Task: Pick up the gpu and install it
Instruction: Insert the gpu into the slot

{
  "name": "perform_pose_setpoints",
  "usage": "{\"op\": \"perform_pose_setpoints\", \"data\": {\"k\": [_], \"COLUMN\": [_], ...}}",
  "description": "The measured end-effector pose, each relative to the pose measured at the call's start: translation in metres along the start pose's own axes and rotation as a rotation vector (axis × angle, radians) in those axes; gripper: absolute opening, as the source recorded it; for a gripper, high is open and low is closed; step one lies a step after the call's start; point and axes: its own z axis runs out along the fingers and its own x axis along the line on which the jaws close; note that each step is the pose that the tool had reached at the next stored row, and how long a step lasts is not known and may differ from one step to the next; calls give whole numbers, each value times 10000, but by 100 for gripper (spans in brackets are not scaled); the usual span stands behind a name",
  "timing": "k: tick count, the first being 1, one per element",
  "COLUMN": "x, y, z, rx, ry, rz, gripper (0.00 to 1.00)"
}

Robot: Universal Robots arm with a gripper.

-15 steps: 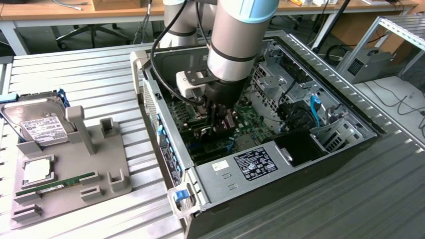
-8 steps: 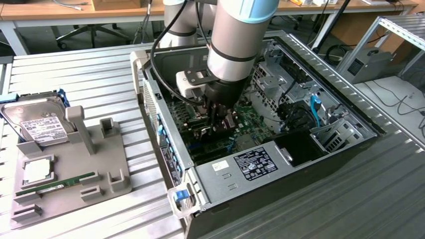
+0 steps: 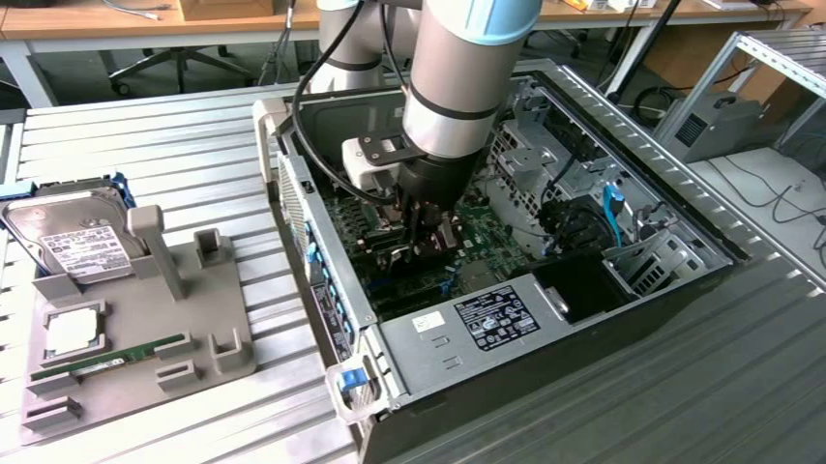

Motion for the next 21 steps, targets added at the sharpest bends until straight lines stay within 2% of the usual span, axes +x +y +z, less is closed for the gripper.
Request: {"op": "perform_pose_setpoints", "data": {"k": [9, 21], "x": [0, 1], "y": [4, 42], "z": [2, 7], "rx": [15, 30], "ry": [6, 2], "rz": [341, 348], "gripper": [26, 26]}}
